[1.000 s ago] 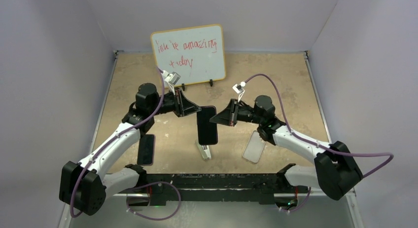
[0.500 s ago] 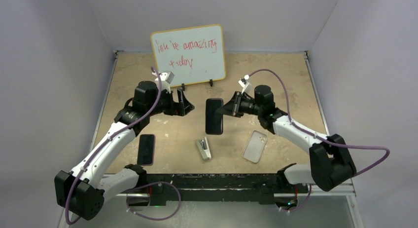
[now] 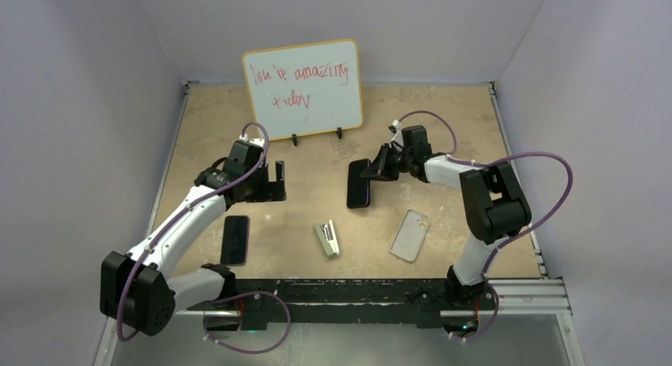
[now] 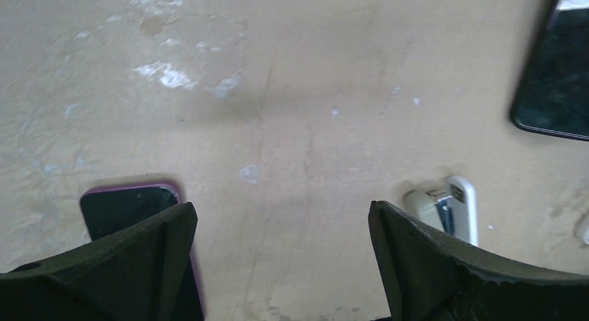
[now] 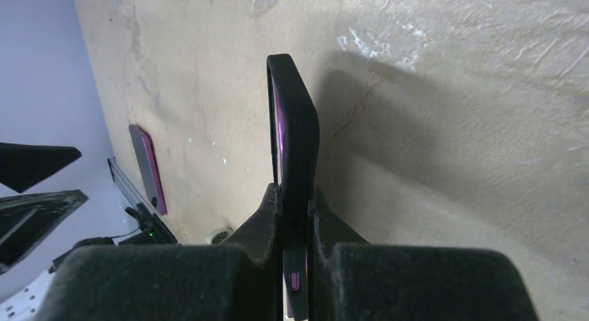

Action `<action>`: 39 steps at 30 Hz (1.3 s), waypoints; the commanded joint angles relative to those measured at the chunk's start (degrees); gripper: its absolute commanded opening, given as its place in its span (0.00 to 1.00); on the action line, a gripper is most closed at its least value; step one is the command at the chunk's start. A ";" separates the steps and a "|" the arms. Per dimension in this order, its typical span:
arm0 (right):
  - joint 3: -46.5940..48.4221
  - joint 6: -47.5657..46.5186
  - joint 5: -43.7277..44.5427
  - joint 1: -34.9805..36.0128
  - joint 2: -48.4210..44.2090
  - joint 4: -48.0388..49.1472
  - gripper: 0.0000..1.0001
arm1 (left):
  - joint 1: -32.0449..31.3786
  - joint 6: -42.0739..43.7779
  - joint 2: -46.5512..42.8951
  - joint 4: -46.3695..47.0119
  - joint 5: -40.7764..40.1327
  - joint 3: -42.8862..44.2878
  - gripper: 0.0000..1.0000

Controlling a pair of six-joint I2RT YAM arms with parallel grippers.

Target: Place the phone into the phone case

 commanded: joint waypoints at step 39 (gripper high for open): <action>-1.83 16.52 30.97 0.71 -16.73 -34.71 0.99 | 19.72 -5.63 17.93 -5.03 -6.59 -3.14 1.00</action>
